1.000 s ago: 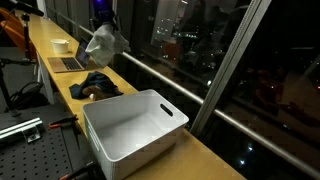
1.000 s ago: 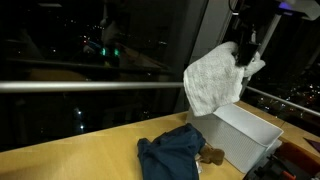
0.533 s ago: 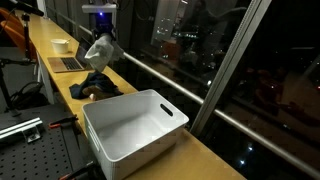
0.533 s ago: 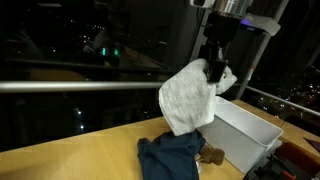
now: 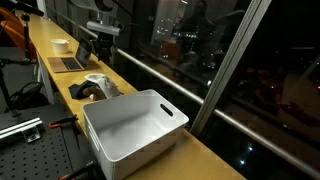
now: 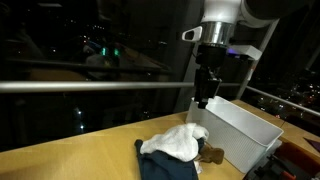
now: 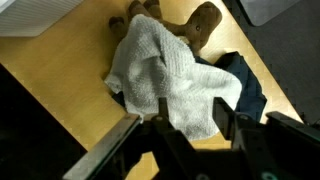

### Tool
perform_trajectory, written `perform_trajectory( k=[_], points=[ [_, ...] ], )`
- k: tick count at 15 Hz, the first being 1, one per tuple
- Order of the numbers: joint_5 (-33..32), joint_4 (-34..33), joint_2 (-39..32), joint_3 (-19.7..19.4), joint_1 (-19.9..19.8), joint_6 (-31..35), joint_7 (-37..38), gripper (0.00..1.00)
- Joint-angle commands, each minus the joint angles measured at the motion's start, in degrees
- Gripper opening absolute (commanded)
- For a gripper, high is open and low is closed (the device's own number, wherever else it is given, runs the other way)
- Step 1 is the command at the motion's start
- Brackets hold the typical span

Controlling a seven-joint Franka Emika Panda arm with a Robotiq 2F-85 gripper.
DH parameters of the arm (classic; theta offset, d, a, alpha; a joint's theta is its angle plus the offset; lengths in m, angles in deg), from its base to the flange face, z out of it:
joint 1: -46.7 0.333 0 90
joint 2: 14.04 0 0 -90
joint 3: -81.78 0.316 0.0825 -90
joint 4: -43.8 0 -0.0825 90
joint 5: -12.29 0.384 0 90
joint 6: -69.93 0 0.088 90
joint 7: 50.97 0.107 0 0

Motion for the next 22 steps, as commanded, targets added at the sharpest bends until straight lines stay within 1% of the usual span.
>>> perform_trajectory(
  k=[1, 3, 4, 8, 11, 17, 21, 22],
  points=[
    [4.50, 0.41, 0.48, -0.08, -2.17, -1.40, -3.26, 0.81],
    [6.04, 0.89, 0.66, 0.15, -3.09, -0.74, -5.17, 0.96],
    [6.26, 0.70, 0.34, 0.21, -3.23, -0.37, -6.06, 1.00],
    [7.36, -0.50, -1.58, 0.61, -3.18, -0.24, -9.67, 1.00],
    [5.56, -1.29, -3.88, 0.64, -2.16, 0.62, -11.00, 1.00],
    [2.78, -3.64, -10.93, 0.17, 0.06, 1.67, -12.77, 1.00],
    [1.81, -6.01, -15.19, 0.02, -0.53, 1.51, -14.50, 1.00],
    [1.88, -6.37, -15.95, -0.01, -0.73, 1.86, -14.93, 0.75]
  ],
)
